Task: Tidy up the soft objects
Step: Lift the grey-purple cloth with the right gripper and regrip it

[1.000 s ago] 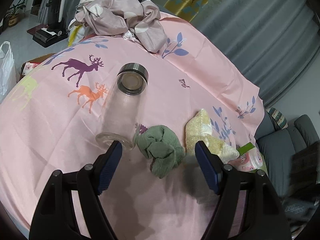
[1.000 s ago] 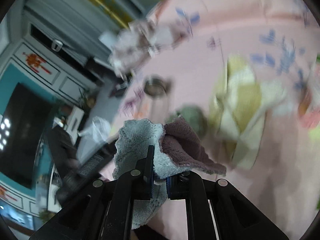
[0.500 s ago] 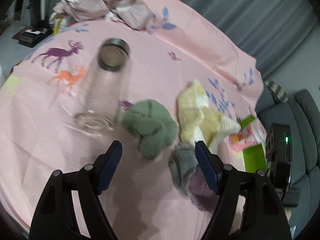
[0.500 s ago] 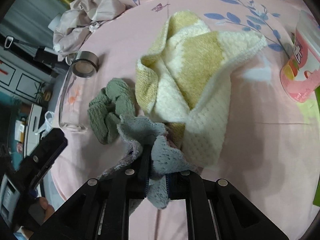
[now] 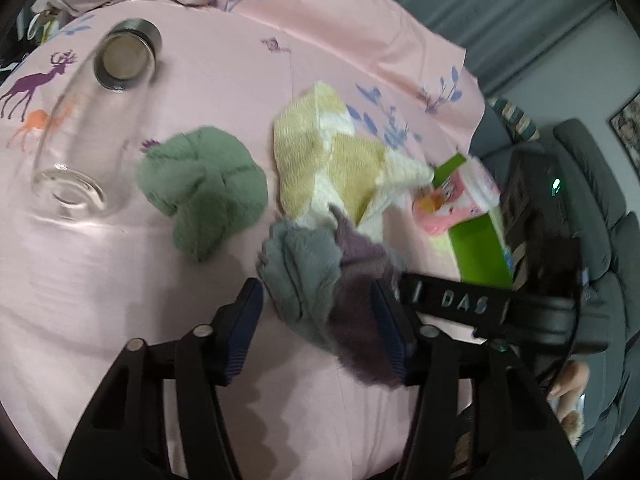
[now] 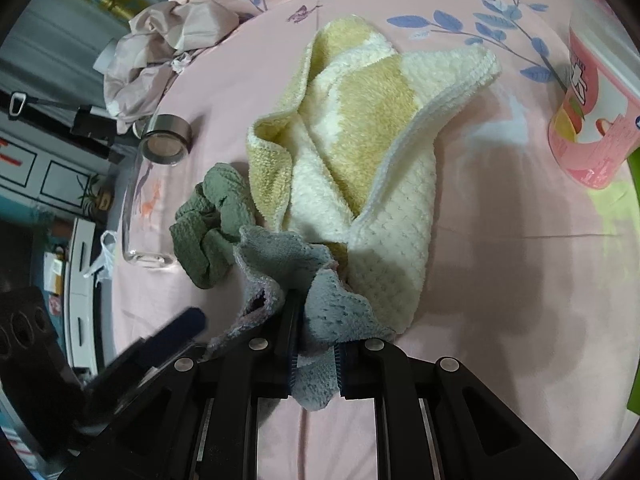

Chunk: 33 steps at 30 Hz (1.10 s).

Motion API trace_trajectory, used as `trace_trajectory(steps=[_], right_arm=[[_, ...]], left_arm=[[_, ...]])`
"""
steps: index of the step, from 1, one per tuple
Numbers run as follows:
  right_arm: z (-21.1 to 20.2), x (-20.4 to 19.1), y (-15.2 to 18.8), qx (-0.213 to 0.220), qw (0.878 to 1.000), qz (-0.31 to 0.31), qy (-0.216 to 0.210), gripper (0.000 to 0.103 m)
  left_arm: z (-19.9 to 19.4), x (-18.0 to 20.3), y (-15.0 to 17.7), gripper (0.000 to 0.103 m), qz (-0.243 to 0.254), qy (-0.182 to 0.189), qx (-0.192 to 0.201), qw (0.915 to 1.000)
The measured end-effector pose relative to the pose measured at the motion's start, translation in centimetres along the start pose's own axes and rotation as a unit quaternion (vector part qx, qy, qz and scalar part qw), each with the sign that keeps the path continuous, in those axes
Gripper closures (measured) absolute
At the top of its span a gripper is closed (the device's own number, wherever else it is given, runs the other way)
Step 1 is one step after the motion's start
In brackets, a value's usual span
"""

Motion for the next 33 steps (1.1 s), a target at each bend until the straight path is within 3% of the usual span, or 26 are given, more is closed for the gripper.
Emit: trace_trajectory(steps=[7,13,17,19,21,23,27,29,33], right_arm=[[-0.2,0.2,0.1,0.005,1.000,-0.008,0.008,0.090],[-1.3,0.1,0.1,0.019,0.999,-0.027,0.027,0.089],[-2.9,0.6,0.1,0.031,0.999,-0.025,0.016,0.087],[-3.6,0.7,0.2,0.038,0.999,-0.027,0.009,0.071],[-4.3,0.4,0.4,0.050,0.998,-0.036,0.012,0.041],[-5.4,0.3,0.5,0.082,0.996,-0.042,0.021,0.027],[-7.1,-0.1,0.6,0.119,0.991,-0.050,0.021,0.026],[-6.3,0.0,0.3,0.104,0.993,-0.048,0.006,0.026],[-3.7,0.2,0.0,0.072,0.996,-0.039,0.022,0.026]], left_arm=[[2.7,0.0,1.0,0.052,0.002,-0.017,-0.033,0.9993],[3.3,0.2,1.2,0.050,0.013,-0.025,-0.030,0.9992],[3.4,0.0,1.1,0.049,0.009,-0.023,-0.029,0.9993],[3.5,0.0,1.0,0.049,0.007,-0.023,-0.029,0.9993],[3.8,0.2,1.0,0.051,0.008,-0.028,-0.029,0.9991],[3.9,0.3,1.0,0.051,0.013,-0.033,-0.028,0.9990],[3.9,0.3,1.0,0.050,0.010,-0.033,-0.025,0.9991],[3.9,0.2,1.0,0.050,0.004,-0.030,-0.023,0.9993],[3.8,0.0,0.9,0.049,-0.007,-0.023,-0.019,0.9995]])
Point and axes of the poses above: each gripper's, at about its wrist camera, not at the fingertips, and z roughly the way its jaws point, x to its right, y to its underside, the point moved 3 cm from there along z, roughly the way its jaws point, and after that the axes turned 9 degrees about y, right-handed, at the moved point
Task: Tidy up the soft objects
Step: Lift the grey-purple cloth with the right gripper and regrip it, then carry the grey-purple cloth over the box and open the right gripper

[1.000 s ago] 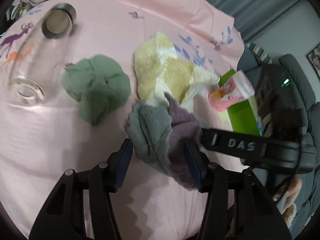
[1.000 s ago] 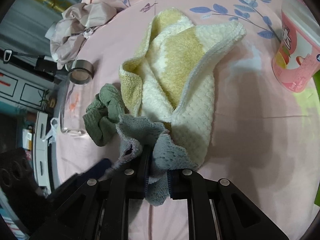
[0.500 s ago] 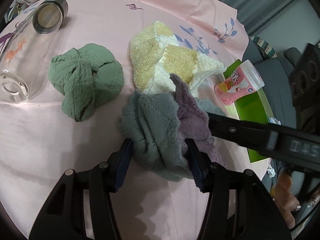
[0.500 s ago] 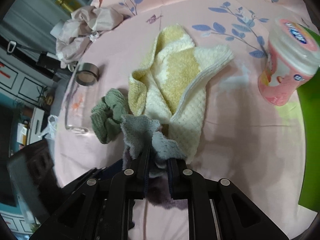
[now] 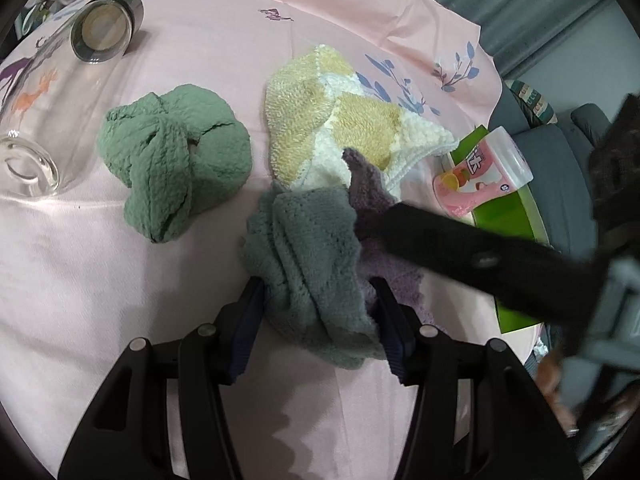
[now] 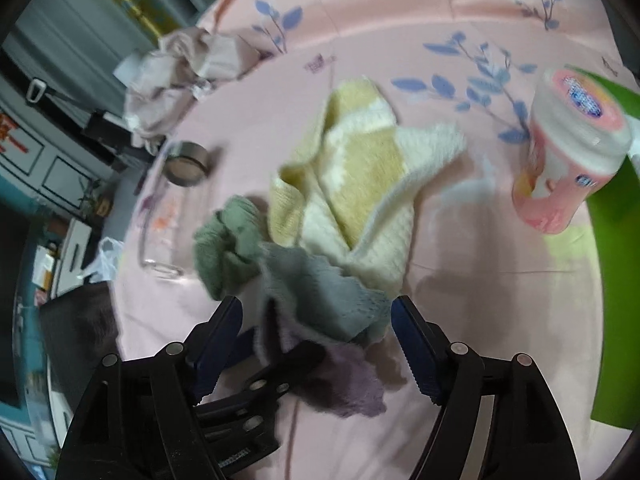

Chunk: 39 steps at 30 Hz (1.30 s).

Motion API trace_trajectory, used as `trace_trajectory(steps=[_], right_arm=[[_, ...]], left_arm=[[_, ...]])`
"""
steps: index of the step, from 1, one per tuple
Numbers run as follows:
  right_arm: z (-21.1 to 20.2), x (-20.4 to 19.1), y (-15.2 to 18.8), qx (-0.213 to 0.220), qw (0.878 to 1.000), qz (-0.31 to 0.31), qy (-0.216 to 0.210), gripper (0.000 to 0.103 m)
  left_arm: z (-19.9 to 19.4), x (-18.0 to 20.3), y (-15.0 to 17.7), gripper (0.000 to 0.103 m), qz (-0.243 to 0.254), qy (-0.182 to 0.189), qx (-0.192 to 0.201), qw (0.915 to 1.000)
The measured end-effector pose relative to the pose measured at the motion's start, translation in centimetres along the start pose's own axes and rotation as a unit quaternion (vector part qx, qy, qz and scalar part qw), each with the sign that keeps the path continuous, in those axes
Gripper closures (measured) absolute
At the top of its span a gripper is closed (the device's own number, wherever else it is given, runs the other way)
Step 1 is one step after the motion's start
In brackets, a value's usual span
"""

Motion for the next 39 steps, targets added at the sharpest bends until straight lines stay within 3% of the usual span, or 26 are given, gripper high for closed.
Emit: trace_trajectory(steps=[5,6,8,10,15,19,28,39], right_arm=[[1.4,-0.6,0.2,-0.009,1.000,-0.010,-0.006,0.028],[1.5,-0.7,0.3,-0.010,1.000,-0.011,-0.015,0.038],[1.8,-1.0,0.4,-0.015,1.000,-0.015,-0.021,0.049],[2.4,-1.3,0.5,-0.018,0.999,-0.026,-0.019,0.051],[3.1,-1.5,0.6,-0.026,0.999,-0.028,-0.031,0.072],[2.6,-1.9,0.8,-0.020,0.998,-0.035,-0.049,0.073],[-0.7,-3.0,0.5,0.048,0.995,-0.054,-0.068,0.073],[-5.4,-4.2,0.5,0.150,0.983,-0.084,-0.063,0.073]], left_arm=[[-0.2,-0.2,0.1,0.049,-0.016,0.013,0.004,0.9998],[-0.3,-0.2,0.1,0.049,-0.017,0.014,0.005,0.9998],[-0.4,-0.2,0.1,0.050,-0.014,0.012,0.004,0.9998],[-0.3,0.0,0.2,0.051,-0.007,0.007,0.004,0.9999],[-0.3,0.3,0.2,0.057,0.010,-0.010,0.013,0.9998],[-1.0,0.8,0.1,0.066,0.021,-0.013,0.027,0.9993],[-3.6,2.6,-0.2,0.067,0.065,-0.013,0.093,0.9934],[-6.7,5.4,-0.4,0.067,0.127,0.001,0.194,0.9728]])
Point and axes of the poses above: each gripper's, at about its wrist camera, not at the fingertips, and z roughly the way its jaws point, x to its right, y to its underside, the point moved 3 cm from there along z, roughly the way its jaws point, and after that the axes turned 9 degrees about y, right-handed, at the moved point
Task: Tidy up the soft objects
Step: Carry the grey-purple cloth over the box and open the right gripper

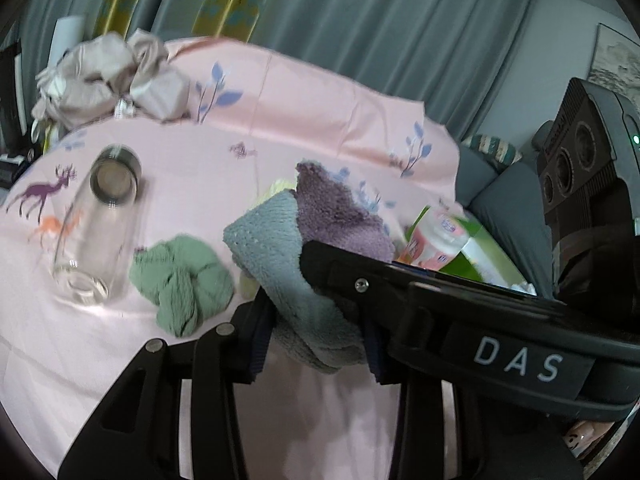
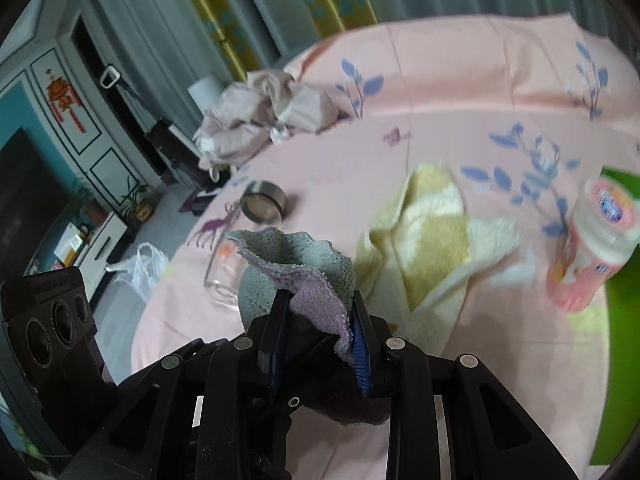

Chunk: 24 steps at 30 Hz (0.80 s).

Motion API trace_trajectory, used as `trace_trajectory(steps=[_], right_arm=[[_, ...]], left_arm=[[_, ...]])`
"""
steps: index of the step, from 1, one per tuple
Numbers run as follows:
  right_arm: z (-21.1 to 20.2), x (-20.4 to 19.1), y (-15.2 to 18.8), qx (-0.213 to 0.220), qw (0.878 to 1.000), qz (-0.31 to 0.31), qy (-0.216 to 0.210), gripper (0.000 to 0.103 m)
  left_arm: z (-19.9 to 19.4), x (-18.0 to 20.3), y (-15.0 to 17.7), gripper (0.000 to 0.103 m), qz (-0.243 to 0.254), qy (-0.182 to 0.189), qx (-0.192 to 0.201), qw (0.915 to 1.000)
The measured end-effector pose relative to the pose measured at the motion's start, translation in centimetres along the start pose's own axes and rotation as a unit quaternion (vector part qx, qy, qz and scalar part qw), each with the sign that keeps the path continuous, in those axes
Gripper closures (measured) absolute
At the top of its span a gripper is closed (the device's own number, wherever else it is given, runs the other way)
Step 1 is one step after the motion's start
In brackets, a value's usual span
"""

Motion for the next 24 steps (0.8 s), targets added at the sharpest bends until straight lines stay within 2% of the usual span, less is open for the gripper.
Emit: trace_trajectory(steps=[6,12,18,24], right_arm=[[-3.4,0.2,-1.3,0.055,0.998,-0.011,0.010,0.073],[-7.3,3.4,-2.8,0.115,0.993,0.021,0.024,0.073],[-11.3,8.9,-3.3,0.170,0.981,0.085,0.045,0.073],[-13.5,14.6,-2.7,0.204,0.963,0.149,0.092,0.072]], left_arm=[[-0.9,2.9,-2.0,0.067,0.039,0.020,0.044,0.9981],[0.3,7.2,-4.0,0.067,0.086,0.050,0.062,0.9931],[3.8,13.2,-5.2,0.065,0.151,0.078,0.047,0.9843],[8.2,17.3,-4.9,0.065,0.180,0.107,0.021,0.9775]])
Point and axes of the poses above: each gripper's, at about its wrist camera, not at the fingertips, and z roughly the way its jaws point, x to its right, y to its underside, the point moved 3 cm from there along z, roughly the way its jaws point, and after that the axes turned 9 degrees about y, right-handed, at the moved point
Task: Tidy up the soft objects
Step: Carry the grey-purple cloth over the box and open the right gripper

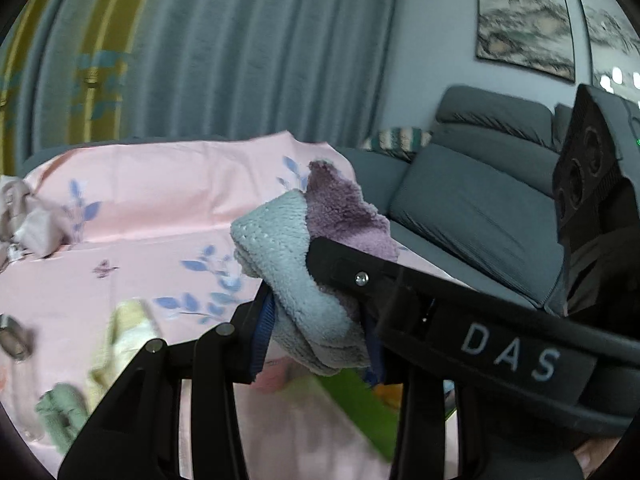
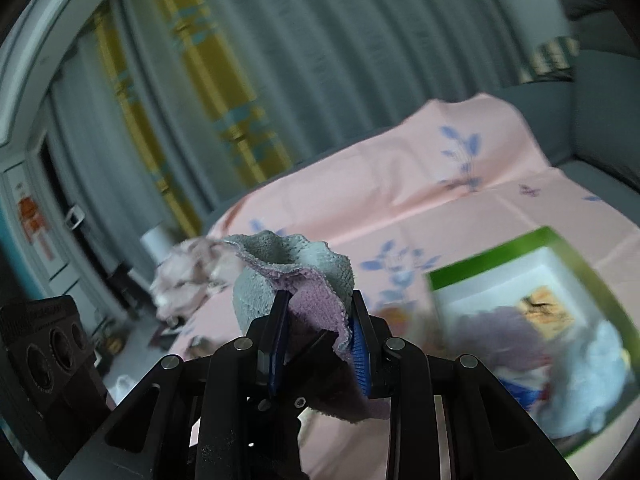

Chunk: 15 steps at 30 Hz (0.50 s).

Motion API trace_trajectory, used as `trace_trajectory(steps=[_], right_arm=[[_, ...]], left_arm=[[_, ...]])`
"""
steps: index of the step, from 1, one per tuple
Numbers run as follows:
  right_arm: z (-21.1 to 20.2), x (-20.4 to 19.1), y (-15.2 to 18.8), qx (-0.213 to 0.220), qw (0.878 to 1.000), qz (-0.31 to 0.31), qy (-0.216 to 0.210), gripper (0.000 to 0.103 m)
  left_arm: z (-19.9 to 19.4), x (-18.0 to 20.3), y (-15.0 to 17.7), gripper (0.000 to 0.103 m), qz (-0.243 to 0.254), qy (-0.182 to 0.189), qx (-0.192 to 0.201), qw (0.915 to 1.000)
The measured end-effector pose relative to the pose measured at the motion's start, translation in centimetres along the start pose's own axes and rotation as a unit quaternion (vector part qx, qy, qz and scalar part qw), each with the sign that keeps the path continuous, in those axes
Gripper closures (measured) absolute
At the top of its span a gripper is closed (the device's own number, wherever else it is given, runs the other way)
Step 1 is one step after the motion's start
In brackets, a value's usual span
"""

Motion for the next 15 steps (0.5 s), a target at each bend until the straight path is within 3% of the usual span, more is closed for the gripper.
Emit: trace_trajectory(steps=[9,15], right_arm=[[0.5,8.6,-1.2,0.015,0.993,0.109,0.038,0.072],[1.9,13.2,-0.9,0.001,0.983,0.173,0.060,0.072]], left_arm=[[7.7,3.7,-0.2,0.064,0.037,0.058,-0.067,0.9954],[12.1,4.6,0.7,0.064,0.035,0.079,-0.120,0.9891]])
Point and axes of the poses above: each gripper's, at about its wrist camera, not at the fingertips, and z roughly the way its jaws point, x to its right, y to its underside, the point moved 3 cm from there along z, roughly the way its jaws point, and after that the axes turned 9 degrees about y, right-handed, at the moved point
